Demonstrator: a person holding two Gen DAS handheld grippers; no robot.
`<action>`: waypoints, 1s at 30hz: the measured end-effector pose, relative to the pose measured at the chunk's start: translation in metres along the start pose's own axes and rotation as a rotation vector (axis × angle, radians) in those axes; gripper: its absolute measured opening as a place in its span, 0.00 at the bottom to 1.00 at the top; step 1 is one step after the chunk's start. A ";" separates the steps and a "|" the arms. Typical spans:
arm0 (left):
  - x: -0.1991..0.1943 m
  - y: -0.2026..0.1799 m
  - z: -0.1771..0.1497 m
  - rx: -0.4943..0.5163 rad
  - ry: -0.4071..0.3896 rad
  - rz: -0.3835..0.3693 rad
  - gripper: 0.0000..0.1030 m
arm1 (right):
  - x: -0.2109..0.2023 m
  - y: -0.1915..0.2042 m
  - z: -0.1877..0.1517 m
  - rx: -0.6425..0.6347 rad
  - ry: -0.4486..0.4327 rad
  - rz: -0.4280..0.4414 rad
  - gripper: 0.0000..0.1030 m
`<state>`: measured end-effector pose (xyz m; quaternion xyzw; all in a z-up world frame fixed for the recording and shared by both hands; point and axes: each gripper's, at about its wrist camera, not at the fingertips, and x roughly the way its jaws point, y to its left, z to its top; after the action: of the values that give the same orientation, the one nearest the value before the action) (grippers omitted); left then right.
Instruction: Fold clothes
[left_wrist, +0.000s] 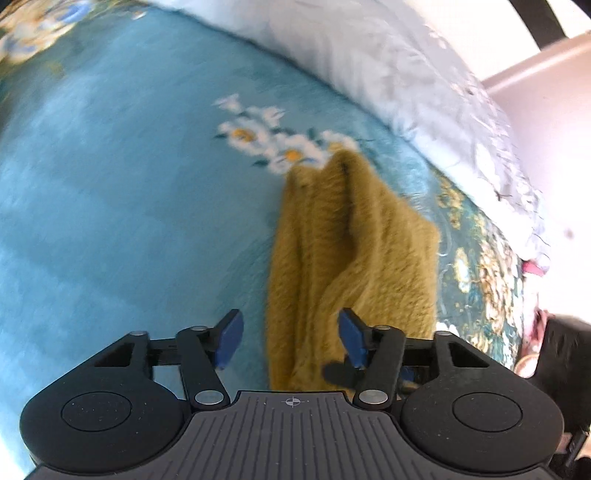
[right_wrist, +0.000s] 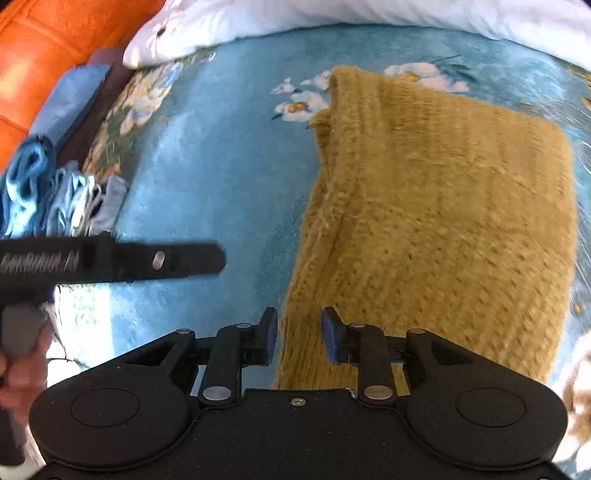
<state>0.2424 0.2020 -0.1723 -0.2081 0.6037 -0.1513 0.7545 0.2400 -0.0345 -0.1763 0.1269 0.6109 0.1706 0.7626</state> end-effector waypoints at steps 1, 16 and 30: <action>0.003 -0.005 0.004 0.024 -0.002 -0.014 0.64 | -0.007 -0.004 -0.003 0.023 -0.018 0.002 0.28; 0.082 -0.067 0.014 0.364 0.010 0.012 0.32 | -0.066 -0.096 -0.061 0.313 -0.103 -0.159 0.33; 0.056 -0.014 0.012 0.159 -0.037 0.004 0.09 | -0.050 -0.090 -0.066 0.350 -0.091 -0.113 0.35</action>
<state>0.2670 0.1646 -0.2109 -0.1490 0.5760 -0.1932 0.7802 0.1759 -0.1378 -0.1828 0.2307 0.6022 0.0125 0.7642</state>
